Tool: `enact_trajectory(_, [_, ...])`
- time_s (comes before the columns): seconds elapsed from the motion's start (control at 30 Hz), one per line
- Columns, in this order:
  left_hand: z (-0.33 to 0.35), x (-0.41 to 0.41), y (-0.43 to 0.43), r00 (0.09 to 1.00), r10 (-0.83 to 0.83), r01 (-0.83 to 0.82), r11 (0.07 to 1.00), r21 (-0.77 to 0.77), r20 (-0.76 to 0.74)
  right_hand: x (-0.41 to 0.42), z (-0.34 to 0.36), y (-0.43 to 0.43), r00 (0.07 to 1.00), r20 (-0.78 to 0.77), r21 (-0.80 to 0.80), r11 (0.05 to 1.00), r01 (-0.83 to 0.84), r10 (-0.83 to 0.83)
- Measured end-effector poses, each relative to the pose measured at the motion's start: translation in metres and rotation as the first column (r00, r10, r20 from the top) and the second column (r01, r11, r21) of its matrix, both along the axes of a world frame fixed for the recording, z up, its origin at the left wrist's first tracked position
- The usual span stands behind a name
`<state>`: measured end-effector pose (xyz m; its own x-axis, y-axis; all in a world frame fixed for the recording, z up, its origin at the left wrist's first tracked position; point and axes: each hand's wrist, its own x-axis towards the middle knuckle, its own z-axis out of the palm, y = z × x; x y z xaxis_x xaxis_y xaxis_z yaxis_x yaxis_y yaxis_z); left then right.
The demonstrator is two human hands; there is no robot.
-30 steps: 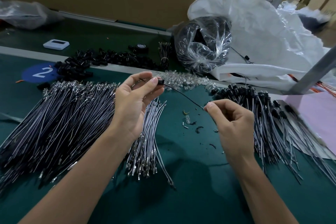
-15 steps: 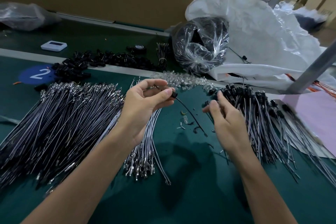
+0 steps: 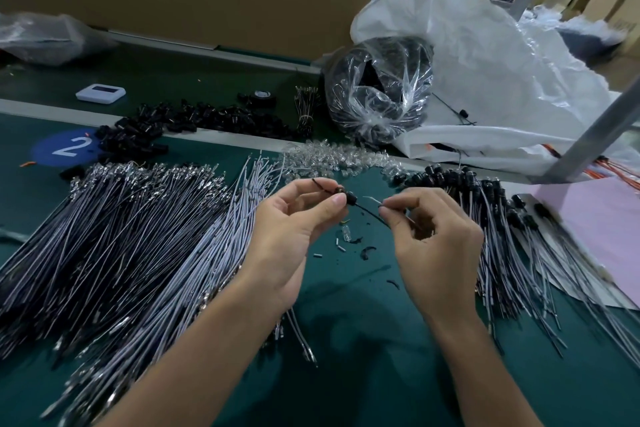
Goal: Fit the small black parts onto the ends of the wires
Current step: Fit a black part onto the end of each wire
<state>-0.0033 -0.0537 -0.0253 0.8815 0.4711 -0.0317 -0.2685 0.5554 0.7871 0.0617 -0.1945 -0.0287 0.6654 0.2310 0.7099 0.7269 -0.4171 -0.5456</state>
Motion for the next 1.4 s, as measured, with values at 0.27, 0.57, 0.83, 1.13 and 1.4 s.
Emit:
enact_trajectory(0.27, [-0.002,0.001,0.000,0.997,0.065,-0.063,0.996,-0.063,0.043,-0.004,0.001,-0.001,1.000,0.022,-0.044,0.999,-0.001,0.002])
enact_trajectory(0.57, [-0.002,-0.001,-0.001,0.999,0.038,-0.039,0.999,0.036,0.037,-0.006,0.001,0.002,1.000,0.023,-0.061,0.998,-0.013,0.014])
enact_trajectory(0.83, [-0.003,0.000,-0.002,0.999,0.020,-0.023,0.996,0.087,0.035,-0.007,0.001,0.003,1.000,-0.013,-0.018,1.000,-0.025,0.025])
enact_trajectory(1.13, [-0.005,0.000,-0.005,0.999,-0.007,0.006,1.000,0.030,0.048,-0.014,-0.001,0.008,0.998,-0.053,0.069,0.997,-0.042,0.045])
enact_trajectory(1.4, [-0.005,0.000,-0.006,0.999,0.014,-0.015,1.000,0.019,0.042,-0.015,-0.003,0.011,0.999,0.044,0.010,0.999,-0.032,0.031])
